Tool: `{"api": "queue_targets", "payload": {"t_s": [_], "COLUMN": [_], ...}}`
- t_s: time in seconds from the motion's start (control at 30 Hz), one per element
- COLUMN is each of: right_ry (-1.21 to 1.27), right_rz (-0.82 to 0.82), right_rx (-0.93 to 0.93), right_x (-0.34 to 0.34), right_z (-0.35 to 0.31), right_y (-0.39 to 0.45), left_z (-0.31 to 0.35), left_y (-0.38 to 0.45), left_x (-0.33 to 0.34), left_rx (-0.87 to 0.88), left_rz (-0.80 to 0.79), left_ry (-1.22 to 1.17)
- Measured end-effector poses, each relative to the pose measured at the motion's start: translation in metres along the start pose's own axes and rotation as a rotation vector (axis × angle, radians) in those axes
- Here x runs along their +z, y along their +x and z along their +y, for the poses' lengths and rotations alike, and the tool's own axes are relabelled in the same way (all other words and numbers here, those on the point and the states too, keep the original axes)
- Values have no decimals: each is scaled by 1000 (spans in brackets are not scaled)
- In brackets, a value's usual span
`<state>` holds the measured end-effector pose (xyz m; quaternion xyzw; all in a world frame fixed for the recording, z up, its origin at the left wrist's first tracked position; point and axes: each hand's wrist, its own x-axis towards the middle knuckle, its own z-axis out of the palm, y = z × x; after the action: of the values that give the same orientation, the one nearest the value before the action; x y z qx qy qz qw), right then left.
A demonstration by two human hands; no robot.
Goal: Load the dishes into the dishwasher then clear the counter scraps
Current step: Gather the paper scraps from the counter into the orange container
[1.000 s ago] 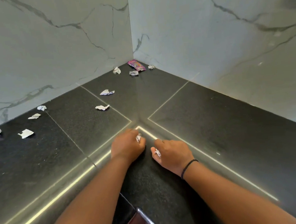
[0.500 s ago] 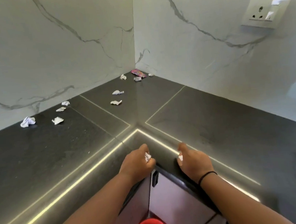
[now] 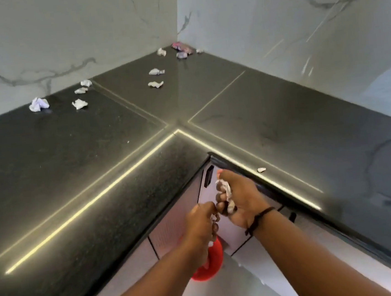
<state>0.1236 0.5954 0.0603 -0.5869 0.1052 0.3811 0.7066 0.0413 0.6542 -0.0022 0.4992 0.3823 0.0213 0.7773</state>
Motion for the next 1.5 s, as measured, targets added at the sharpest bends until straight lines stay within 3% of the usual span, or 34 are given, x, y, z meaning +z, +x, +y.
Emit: {"api": "queue_targets", "payload": {"t_s": [0.1, 0.23, 0.47, 0.8, 0.97, 1.07, 1.17, 1.23, 1.3, 1.4, 1.5], "right_ry": [173, 299, 228, -71, 52, 41, -99, -298, -669, -1166, -1470], "right_rz": [-34, 66, 217, 220, 124, 240, 323, 322, 243, 37, -309], "right_rx": [318, 520, 801, 657, 653, 613, 529, 398, 212, 26, 1], "right_x": [-28, -91, -190, -196, -182, -183, -191, -198, -208, -217, -218], "right_z": [67, 175, 323, 362, 347, 346, 356, 366, 385, 420, 469], "right_y": [21, 58, 129, 244, 280, 289, 289, 282, 271, 247, 238], "left_z": [-58, -147, -272, -312, -298, -299, -308, -320, -336, -373, -411], "left_y": [10, 35, 101, 218, 242, 253, 254, 249, 239, 223, 209], "left_x": [-24, -61, -79, -65, -60, -67, -79, -90, -107, -146, -187], "left_rx": [-238, -523, -636, -571, -619, -648, -598, -543, -436, -264, -217], "left_rz": [29, 195, 284, 399, 297, 219, 282, 307, 261, 10, -236], "left_ry": [-46, 81, 250, 106, 88, 11, 36, 145, 520, 1227, 1604]}}
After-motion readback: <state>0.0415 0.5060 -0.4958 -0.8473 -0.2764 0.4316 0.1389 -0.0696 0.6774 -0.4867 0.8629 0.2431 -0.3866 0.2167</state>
